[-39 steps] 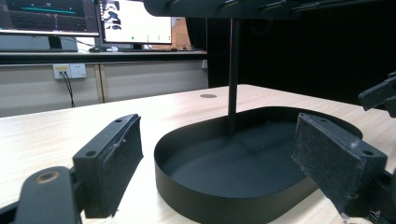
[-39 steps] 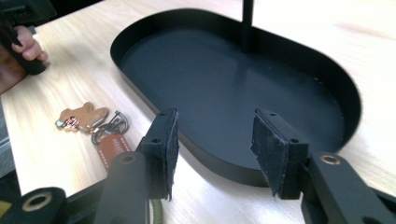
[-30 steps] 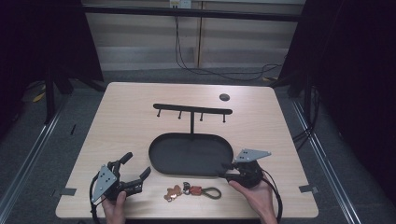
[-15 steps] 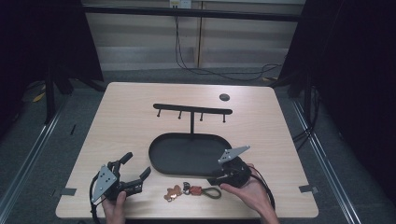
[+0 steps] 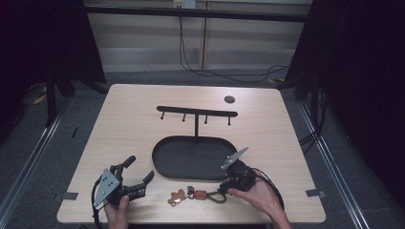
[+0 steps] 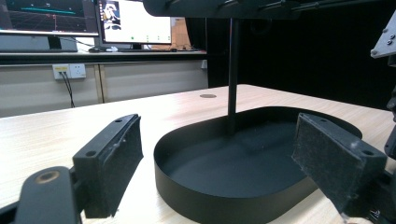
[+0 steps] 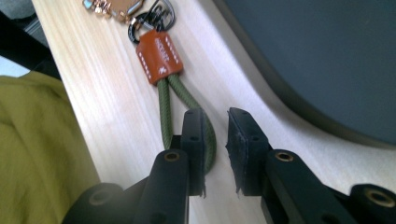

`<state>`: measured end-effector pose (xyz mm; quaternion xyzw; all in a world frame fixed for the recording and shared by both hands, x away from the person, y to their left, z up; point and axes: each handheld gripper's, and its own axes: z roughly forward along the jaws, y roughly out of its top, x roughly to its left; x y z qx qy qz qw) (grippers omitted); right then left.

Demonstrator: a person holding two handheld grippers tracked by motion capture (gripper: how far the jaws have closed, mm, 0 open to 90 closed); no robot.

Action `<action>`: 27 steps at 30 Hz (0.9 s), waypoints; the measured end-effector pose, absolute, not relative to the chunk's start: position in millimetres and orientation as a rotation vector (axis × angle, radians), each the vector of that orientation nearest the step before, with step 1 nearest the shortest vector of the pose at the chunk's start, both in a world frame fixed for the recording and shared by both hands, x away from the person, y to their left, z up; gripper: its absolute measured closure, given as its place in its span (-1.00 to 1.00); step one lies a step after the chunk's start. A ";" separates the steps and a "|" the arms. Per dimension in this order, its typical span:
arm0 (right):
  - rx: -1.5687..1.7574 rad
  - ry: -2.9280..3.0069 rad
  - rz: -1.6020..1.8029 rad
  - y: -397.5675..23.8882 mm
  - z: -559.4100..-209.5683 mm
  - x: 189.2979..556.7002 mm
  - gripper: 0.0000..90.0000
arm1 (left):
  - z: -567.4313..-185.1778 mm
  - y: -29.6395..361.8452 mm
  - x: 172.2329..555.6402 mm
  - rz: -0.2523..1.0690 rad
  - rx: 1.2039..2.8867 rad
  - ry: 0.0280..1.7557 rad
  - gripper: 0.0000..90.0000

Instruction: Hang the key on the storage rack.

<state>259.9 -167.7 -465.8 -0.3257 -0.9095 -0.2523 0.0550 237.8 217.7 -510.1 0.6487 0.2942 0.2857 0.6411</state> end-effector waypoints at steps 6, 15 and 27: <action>-0.977 -2.767 -0.711 -166.6 -469.1 257.0 0.71 | -510.1 217.7 237.8 0.652 1.479 0.671 -0.65; -0.943 -2.859 -0.650 -158.3 -472.6 250.9 0.69 | -510.0 217.8 237.9 0.653 1.479 0.674 -0.65; -0.949 -2.950 -0.547 -148.8 -469.7 249.8 0.89 | -510.1 217.6 237.7 0.654 1.478 0.673 -0.65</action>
